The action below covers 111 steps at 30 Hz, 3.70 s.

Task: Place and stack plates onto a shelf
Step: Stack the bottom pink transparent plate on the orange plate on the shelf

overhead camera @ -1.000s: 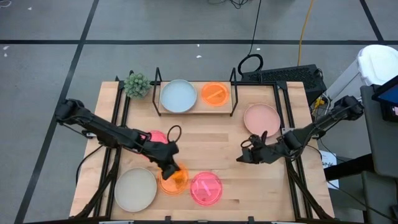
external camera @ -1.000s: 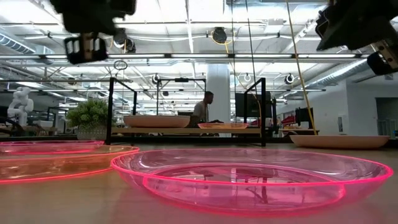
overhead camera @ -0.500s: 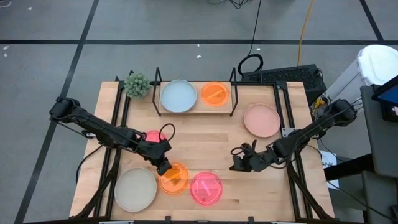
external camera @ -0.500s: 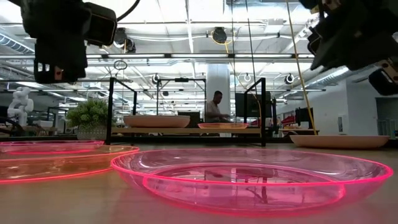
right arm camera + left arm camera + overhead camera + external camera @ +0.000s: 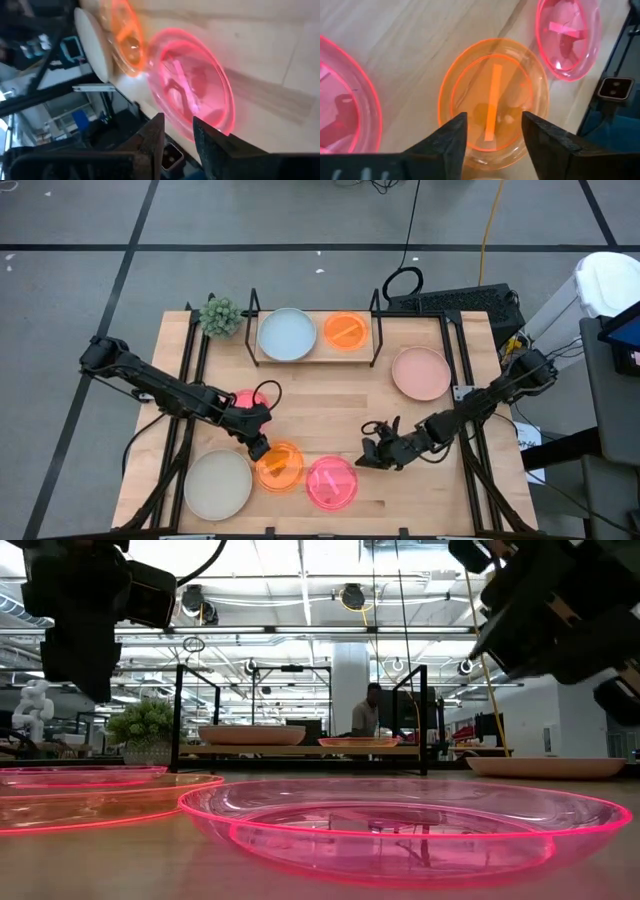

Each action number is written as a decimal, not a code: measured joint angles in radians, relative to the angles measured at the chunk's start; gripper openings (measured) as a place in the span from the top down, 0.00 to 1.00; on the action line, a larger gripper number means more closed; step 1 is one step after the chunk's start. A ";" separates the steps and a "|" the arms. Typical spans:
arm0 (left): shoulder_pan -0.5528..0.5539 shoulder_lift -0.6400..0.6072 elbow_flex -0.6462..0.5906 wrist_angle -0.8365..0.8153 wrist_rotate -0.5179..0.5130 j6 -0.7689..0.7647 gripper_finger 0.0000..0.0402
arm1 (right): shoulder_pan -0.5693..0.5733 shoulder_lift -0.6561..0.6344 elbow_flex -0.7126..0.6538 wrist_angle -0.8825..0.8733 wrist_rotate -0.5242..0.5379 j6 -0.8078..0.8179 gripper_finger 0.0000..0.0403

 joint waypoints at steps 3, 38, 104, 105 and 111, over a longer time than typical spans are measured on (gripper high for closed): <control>0.000 0.000 0.000 0.004 -0.005 -0.011 0.47 | 0.010 0.032 0.000 0.001 -0.007 0.004 0.78; 0.000 0.000 0.000 0.044 -0.060 -0.049 0.46 | 0.007 0.305 0.134 0.039 -0.102 -0.260 0.78; -0.001 0.000 0.000 0.069 -0.104 -0.077 0.46 | -0.188 0.129 0.121 -0.167 -0.187 -0.445 1.00; -0.001 0.001 0.000 0.069 -0.111 -0.077 0.46 | -0.201 0.111 0.121 -0.168 -0.186 -0.455 1.00; 0.009 0.000 0.000 0.062 -0.141 -0.076 0.46 | -0.296 -0.031 0.121 -0.239 -0.186 -0.518 1.00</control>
